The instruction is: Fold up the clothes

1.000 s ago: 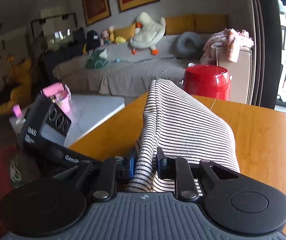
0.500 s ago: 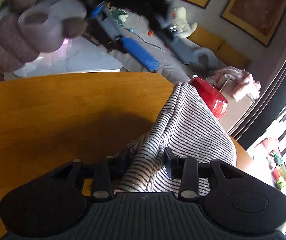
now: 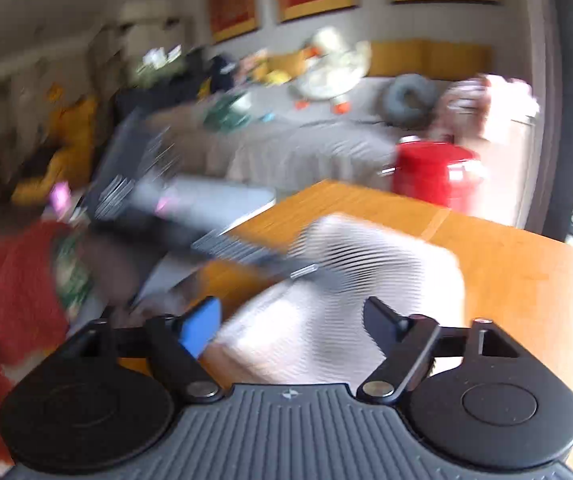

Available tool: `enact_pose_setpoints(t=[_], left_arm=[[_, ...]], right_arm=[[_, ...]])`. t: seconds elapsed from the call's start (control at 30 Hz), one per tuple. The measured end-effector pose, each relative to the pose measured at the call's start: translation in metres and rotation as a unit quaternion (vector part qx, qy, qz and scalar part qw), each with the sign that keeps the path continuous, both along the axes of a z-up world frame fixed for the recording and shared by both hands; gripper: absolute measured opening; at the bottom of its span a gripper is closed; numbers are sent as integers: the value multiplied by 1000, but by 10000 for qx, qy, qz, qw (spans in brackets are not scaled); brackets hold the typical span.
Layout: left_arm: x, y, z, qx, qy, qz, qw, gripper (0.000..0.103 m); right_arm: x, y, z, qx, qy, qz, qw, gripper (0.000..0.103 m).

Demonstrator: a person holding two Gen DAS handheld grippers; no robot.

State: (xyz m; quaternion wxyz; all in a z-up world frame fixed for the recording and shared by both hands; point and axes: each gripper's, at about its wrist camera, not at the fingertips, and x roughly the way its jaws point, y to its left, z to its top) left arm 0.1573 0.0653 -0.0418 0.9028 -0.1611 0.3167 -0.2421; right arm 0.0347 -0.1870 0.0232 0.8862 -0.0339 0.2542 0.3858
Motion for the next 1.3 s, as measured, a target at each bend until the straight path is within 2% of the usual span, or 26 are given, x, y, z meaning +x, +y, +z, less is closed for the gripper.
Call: enact_pose_setpoints(t=[0.07, 0.17, 0.3, 0.4, 0.43, 0.47, 0.53, 0.63, 0.8, 0.83, 0.9, 1.13, 1.3], left_arm=[[-8, 3, -1, 75, -86, 9, 9999, 51], [-11, 3, 1, 114, -129, 58, 9998, 51], [-18, 1, 3, 335, -181, 162, 9991, 51], [-31, 2, 6, 446, -139, 401, 9981, 55], [-35, 3, 7, 483, -124, 481, 9976, 59], [-40, 3, 8, 519, -110, 560, 9970, 72], [-48, 7, 8, 453, -38, 732, 9963, 83], [-47, 14, 3, 70, 376, 707, 9968, 83], [-31, 12, -15, -112, 907, 530, 9944, 80], [-29, 14, -19, -236, 957, 499, 9939, 76], [-25, 17, -26, -494, 1050, 439, 9923, 72], [-7, 48, -37, -732, 897, 545, 9918, 70], [13, 88, -35, -563, 629, 1004, 9914, 70]], right_arm=[[20, -14, -8, 69, 196, -311, 9993, 90], [57, -20, -38, 88, 906, -648, 9937, 94], [87, -15, -63, 488, 1605, -494, 9846, 94], [90, -7, -65, 417, 1546, -409, 9863, 91], [91, -5, -65, 363, 1496, -389, 9873, 89], [91, -2, -65, 309, 1447, -369, 9883, 88], [97, -1, -65, 259, 1401, -341, 9892, 88], [106, -3, -70, 341, 1511, -330, 9874, 89], [123, -12, -71, 523, 1761, -307, 9825, 93], [125, -15, -73, 606, 1871, -285, 9800, 92], [127, -16, -74, 748, 2050, -246, 9756, 80], [161, 21, -69, 632, 2068, -211, 9761, 79], [205, 75, -68, 444, 1899, -50, 9808, 79]])
